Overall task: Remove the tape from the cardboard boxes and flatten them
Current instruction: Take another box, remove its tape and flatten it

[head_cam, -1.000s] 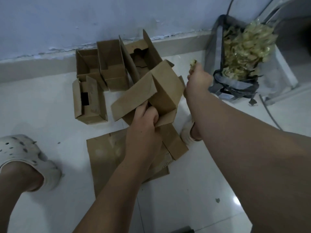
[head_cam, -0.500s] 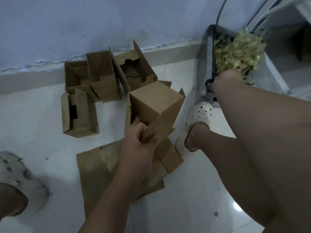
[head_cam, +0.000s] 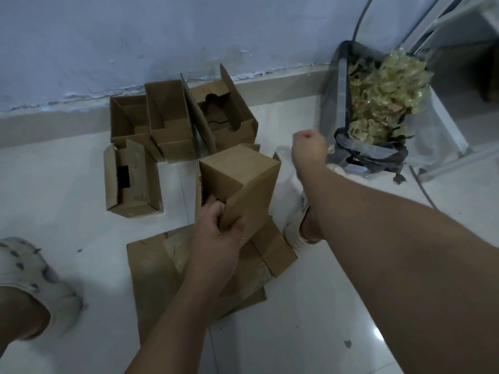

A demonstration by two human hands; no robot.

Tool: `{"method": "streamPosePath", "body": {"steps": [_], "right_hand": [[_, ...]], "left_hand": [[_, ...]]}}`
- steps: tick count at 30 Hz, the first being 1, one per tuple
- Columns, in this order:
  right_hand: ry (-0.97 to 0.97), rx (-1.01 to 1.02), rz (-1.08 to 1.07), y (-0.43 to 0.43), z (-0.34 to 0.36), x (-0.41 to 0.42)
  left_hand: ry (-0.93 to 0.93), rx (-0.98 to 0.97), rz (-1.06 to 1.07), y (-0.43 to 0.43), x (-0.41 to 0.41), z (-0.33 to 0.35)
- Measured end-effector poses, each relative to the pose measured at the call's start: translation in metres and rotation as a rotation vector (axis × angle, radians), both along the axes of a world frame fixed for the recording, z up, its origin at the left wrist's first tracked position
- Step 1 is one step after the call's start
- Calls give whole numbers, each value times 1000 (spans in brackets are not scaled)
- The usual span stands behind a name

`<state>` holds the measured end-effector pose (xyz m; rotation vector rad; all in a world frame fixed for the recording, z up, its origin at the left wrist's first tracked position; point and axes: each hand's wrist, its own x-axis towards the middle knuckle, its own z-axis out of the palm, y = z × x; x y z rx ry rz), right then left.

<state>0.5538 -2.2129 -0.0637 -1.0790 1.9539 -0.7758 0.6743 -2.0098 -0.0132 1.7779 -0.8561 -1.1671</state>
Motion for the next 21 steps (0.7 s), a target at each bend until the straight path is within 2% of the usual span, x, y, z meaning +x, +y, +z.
{"method": "streamPosePath", "body": {"steps": [1, 5, 8, 10, 15, 18, 21], "right_hand": [[-29, 38, 80, 8, -9, 8], [-387, 313, 307, 37, -12, 23], [-574, 578, 389, 56, -5, 23], [-672, 678, 417, 65, -2, 24], [-770, 743, 289, 95, -10, 23], [-809, 738, 171, 109, -12, 19], [-790, 739, 171, 120, -12, 15]], "left_hand": [[11, 4, 24, 0, 4, -1], [62, 120, 102, 2, 30, -3], [204, 162, 77, 7, 52, 6], [260, 207, 56, 10, 62, 8], [347, 240, 43, 21, 71, 8], [515, 322, 263, 26, 66, 11], [674, 468, 500, 22, 66, 13]]}}
